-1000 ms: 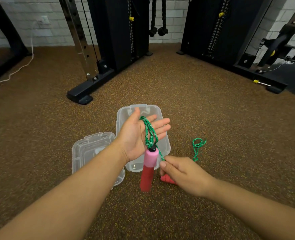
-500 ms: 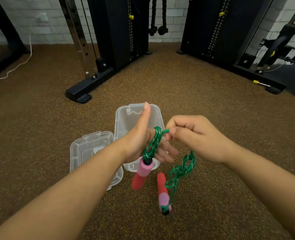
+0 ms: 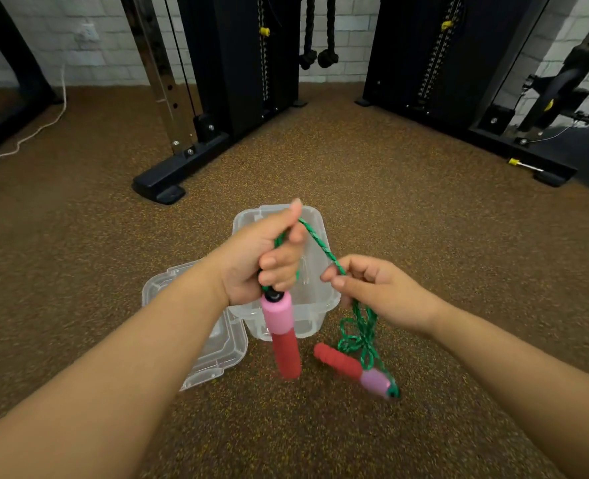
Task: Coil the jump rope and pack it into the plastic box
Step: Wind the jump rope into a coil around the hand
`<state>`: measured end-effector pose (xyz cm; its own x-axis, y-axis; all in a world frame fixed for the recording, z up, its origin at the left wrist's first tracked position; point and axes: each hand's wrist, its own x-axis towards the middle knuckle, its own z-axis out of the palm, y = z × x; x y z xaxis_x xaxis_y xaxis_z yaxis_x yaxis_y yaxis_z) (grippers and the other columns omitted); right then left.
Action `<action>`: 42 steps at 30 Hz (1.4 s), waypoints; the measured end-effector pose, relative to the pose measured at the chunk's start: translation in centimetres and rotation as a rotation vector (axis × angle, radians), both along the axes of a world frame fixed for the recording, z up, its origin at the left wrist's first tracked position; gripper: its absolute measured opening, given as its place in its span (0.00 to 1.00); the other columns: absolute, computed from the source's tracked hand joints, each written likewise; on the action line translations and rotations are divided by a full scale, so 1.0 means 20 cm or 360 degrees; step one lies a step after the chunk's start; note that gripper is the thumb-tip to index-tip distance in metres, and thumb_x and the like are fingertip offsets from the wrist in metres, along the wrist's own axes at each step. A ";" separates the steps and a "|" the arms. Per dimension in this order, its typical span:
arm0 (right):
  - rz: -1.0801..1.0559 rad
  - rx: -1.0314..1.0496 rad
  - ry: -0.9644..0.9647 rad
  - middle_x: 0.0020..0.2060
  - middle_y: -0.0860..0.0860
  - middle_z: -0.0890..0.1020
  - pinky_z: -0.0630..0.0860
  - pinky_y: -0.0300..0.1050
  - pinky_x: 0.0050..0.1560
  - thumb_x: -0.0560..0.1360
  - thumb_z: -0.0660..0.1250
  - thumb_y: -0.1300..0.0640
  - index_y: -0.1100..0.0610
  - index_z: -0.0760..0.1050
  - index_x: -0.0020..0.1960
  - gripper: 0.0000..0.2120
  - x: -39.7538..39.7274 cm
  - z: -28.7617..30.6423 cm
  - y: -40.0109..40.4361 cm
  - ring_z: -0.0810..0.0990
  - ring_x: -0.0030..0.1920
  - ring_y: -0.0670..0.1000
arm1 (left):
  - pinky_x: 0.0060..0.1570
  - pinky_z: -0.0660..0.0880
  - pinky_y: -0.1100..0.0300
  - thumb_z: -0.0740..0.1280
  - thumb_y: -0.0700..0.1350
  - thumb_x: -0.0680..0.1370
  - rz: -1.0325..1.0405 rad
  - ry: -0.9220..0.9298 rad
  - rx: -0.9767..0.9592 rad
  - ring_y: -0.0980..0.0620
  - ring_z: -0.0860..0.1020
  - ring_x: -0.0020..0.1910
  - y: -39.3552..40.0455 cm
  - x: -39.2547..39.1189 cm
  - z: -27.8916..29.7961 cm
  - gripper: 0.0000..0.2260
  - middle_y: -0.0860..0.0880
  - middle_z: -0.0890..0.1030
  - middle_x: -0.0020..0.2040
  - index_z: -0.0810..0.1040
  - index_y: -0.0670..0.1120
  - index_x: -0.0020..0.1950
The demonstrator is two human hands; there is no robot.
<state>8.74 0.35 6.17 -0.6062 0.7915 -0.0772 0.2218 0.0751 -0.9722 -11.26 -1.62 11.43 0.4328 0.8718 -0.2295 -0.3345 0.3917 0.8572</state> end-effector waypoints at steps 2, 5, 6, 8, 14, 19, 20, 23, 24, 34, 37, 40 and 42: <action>0.0040 0.0013 -0.0114 0.38 0.42 0.81 0.71 0.30 0.44 0.77 0.64 0.66 0.55 0.78 0.52 0.09 0.03 -0.04 0.00 0.75 0.38 0.40 | 0.17 0.60 0.67 0.53 0.58 0.80 0.0046 -0.0075 -0.0011 0.58 0.59 0.12 0.01 -0.03 0.01 0.24 0.54 0.61 0.14 0.69 0.49 0.28; -0.0045 -0.0062 -0.0114 0.50 0.49 0.83 0.75 0.36 0.55 0.77 0.64 0.67 0.51 0.79 0.57 0.15 0.08 -0.07 0.00 0.79 0.48 0.44 | 0.17 0.60 0.66 0.53 0.58 0.80 0.0081 -0.0115 -0.0011 0.58 0.59 0.12 0.01 -0.06 0.02 0.24 0.54 0.61 0.14 0.69 0.49 0.28; -0.0090 -0.0145 -0.0049 0.54 0.49 0.83 0.76 0.38 0.58 0.77 0.63 0.67 0.50 0.77 0.59 0.16 0.10 -0.08 0.01 0.81 0.51 0.45 | 0.18 0.61 0.66 0.53 0.58 0.80 0.0092 -0.0111 -0.0003 0.58 0.60 0.12 0.01 -0.07 0.02 0.24 0.54 0.61 0.14 0.69 0.49 0.28; -0.0157 -0.0257 0.0051 0.56 0.52 0.84 0.77 0.43 0.58 0.78 0.62 0.63 0.51 0.77 0.62 0.15 0.13 -0.08 0.01 0.82 0.56 0.48 | 0.18 0.61 0.65 0.53 0.58 0.80 0.0113 -0.0100 0.0012 0.58 0.60 0.12 0.02 -0.08 0.01 0.23 0.54 0.61 0.14 0.69 0.49 0.29; -0.0730 -0.0551 0.0543 0.34 0.55 0.82 0.79 0.47 0.42 0.81 0.56 0.54 0.59 0.76 0.46 0.13 0.18 -0.08 0.04 0.81 0.39 0.55 | 0.17 0.61 0.66 0.54 0.58 0.80 0.0068 0.0047 0.0011 0.58 0.58 0.12 0.01 -0.09 0.01 0.23 0.54 0.60 0.14 0.68 0.48 0.29; -0.1416 -0.0858 0.0300 0.32 0.51 0.72 0.72 0.43 0.30 0.81 0.58 0.52 0.52 0.74 0.45 0.09 0.23 -0.19 0.11 0.69 0.28 0.50 | 0.17 0.62 0.66 0.54 0.57 0.80 -0.0018 0.0030 0.0042 0.58 0.59 0.12 0.01 -0.11 0.04 0.22 0.54 0.61 0.14 0.68 0.48 0.29; -0.1488 -0.0693 0.0099 0.36 0.52 0.74 0.71 0.43 0.32 0.81 0.57 0.52 0.50 0.74 0.44 0.10 0.27 -0.20 0.10 0.72 0.30 0.51 | 0.17 0.62 0.66 0.54 0.57 0.80 -0.0021 -0.0013 0.0038 0.58 0.59 0.12 0.01 -0.12 0.05 0.22 0.54 0.61 0.14 0.69 0.48 0.29; -0.1241 0.0096 -0.0649 0.46 0.54 0.77 0.67 0.45 0.40 0.82 0.53 0.51 0.51 0.76 0.48 0.13 0.36 -0.20 0.10 0.75 0.43 0.54 | 0.17 0.61 0.66 0.54 0.57 0.80 -0.0026 -0.0056 0.0024 0.59 0.60 0.12 0.01 -0.14 0.06 0.22 0.54 0.62 0.14 0.69 0.48 0.29; -0.1077 0.0175 -0.0778 0.47 0.54 0.78 0.67 0.45 0.41 0.82 0.53 0.52 0.53 0.77 0.51 0.14 0.36 -0.19 0.10 0.76 0.45 0.53 | 0.17 0.61 0.66 0.54 0.57 0.80 -0.0036 -0.0044 0.0018 0.58 0.60 0.12 0.00 -0.13 0.05 0.22 0.54 0.62 0.14 0.69 0.48 0.29; -0.0153 0.0034 0.0225 0.55 0.46 0.81 0.69 0.39 0.64 0.79 0.56 0.53 0.47 0.75 0.61 0.14 -0.04 0.00 -0.02 0.77 0.60 0.42 | 0.17 0.59 0.66 0.53 0.55 0.81 -0.0216 0.0093 -0.0027 0.58 0.59 0.12 -0.02 0.07 0.03 0.22 0.54 0.60 0.15 0.69 0.47 0.30; -0.0254 -0.0051 0.0408 0.32 0.50 0.73 0.75 0.42 0.45 0.82 0.56 0.58 0.53 0.77 0.47 0.12 -0.11 0.02 -0.07 0.74 0.35 0.47 | 0.18 0.61 0.67 0.53 0.56 0.81 -0.0118 0.0057 -0.0046 0.58 0.59 0.12 -0.02 0.07 0.03 0.22 0.54 0.60 0.15 0.69 0.48 0.30; -0.0357 0.0135 0.0098 0.28 0.48 0.66 0.72 0.45 0.34 0.82 0.55 0.55 0.50 0.77 0.43 0.13 -0.09 -0.07 -0.10 0.68 0.30 0.47 | 0.21 0.64 0.65 0.54 0.59 0.80 0.0061 -0.0054 -0.0049 0.56 0.64 0.15 -0.01 0.05 0.04 0.22 0.54 0.63 0.16 0.73 0.48 0.33; -0.0290 0.0398 -0.0263 0.28 0.46 0.69 0.68 0.46 0.35 0.81 0.56 0.51 0.48 0.76 0.44 0.13 -0.05 -0.12 -0.13 0.68 0.30 0.46 | 0.25 0.70 0.63 0.53 0.59 0.80 0.0190 -0.0160 -0.0066 0.54 0.72 0.20 -0.01 0.05 0.04 0.22 0.52 0.70 0.20 0.78 0.46 0.39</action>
